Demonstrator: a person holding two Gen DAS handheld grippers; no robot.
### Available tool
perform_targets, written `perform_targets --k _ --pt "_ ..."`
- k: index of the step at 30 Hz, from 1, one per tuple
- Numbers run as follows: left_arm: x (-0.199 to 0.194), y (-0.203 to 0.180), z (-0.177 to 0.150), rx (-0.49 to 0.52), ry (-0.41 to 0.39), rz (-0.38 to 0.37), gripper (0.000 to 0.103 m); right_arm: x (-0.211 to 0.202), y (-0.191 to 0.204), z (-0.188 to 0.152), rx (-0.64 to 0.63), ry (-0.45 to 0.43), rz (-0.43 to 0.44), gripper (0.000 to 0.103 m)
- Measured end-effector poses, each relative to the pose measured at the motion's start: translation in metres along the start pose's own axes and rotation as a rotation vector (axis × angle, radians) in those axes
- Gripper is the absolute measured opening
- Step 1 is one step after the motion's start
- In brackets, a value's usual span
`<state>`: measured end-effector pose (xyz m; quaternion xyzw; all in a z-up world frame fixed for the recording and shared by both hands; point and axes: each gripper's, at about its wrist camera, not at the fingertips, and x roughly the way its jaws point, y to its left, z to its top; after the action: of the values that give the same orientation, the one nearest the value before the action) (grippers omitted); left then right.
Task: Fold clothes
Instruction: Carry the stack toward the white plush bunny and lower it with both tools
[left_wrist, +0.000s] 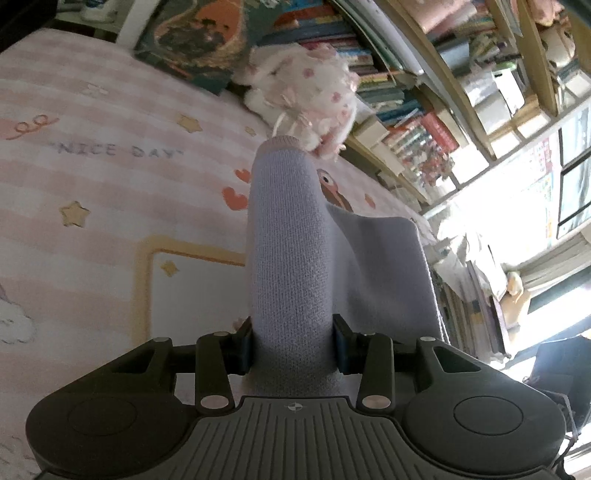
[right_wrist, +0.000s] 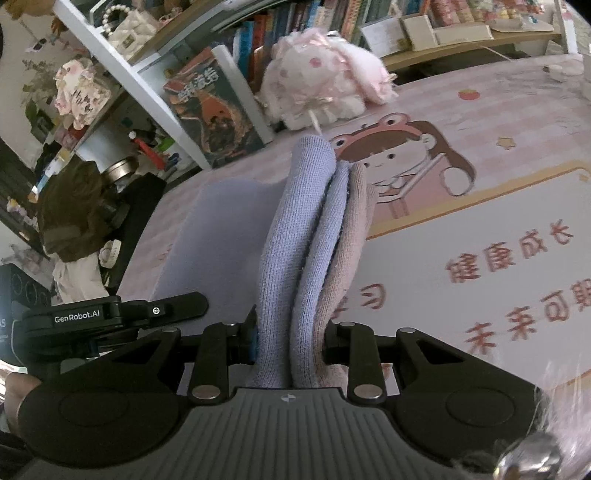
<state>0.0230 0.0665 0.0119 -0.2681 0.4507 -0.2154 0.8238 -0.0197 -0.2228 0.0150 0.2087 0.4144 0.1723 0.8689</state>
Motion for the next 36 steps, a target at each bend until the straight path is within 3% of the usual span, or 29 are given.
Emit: perform_targets --k 9,19,30,36 --pt "-0.009 0.030 0.039 -0.021 -0.062 0.004 0.039 0.038 0.032 0.030 -0.065 0.002 0.035 0.026" --pt "0.026 0.064 0.103 -0.049 -0.091 0.029 0.039 0.104 0.038 0.093 -0.105 0.015 0.057 0.026" --pt "0.088 0.091 0.159 -0.066 -0.068 0.089 0.039 0.184 0.016 0.145 -0.118 0.058 0.046 0.026" --pt "0.106 0.105 0.178 -0.151 -0.082 0.077 0.040 0.208 -0.004 0.166 -0.038 0.060 0.061 0.027"
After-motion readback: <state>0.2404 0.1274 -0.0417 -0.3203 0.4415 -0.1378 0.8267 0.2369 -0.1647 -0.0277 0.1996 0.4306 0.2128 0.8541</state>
